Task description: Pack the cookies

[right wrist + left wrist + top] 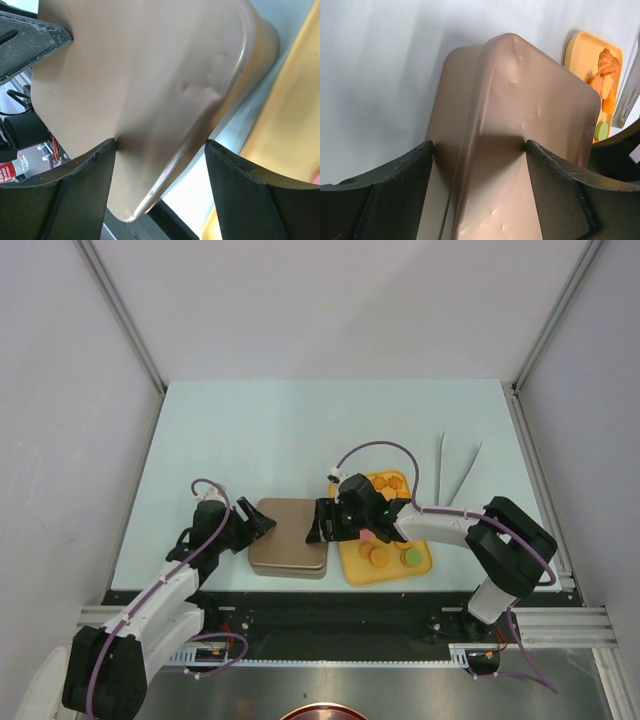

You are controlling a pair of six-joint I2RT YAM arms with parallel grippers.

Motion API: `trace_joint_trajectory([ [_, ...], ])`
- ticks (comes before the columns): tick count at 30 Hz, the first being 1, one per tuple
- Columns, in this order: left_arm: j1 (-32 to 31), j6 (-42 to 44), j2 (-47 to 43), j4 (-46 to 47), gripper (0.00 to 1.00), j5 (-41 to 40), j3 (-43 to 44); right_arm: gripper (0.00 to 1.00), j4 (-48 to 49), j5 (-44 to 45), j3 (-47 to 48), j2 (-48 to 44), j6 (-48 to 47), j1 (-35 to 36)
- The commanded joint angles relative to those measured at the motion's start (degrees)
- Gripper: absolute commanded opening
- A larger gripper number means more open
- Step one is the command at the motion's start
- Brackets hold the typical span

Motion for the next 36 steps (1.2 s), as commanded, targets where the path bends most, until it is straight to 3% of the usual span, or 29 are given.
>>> trace_joint_trajectory([
  [1,-1.8,0.5,0.9,-4.1,0.8,6.1,0.7,0.74,-5.1,0.1,-4.8,1.1,-2.9,2.9],
  [10,-1.8,0.1,1.1,-3.8,0.81,6.3,0.7,0.59,-2.2,-1.3,-6.9,1.4,-2.3,2.8],
  [24,-1.8,0.1,0.7,-3.5,0.82,6.1,0.3,0.71,12.5,-6.5,-12.7,3.7,-0.2,3.2],
  [31,-1.9,0.1,1.0,-3.4,0.77,6.1,0.2,0.57,18.6,-7.1,-15.5,5.5,1.3,4.3],
  [36,-1.8,-0.1,0.6,-2.5,0.63,6.2,-0.4,0.47,19.0,-6.4,-15.8,6.9,1.2,4.9],
])
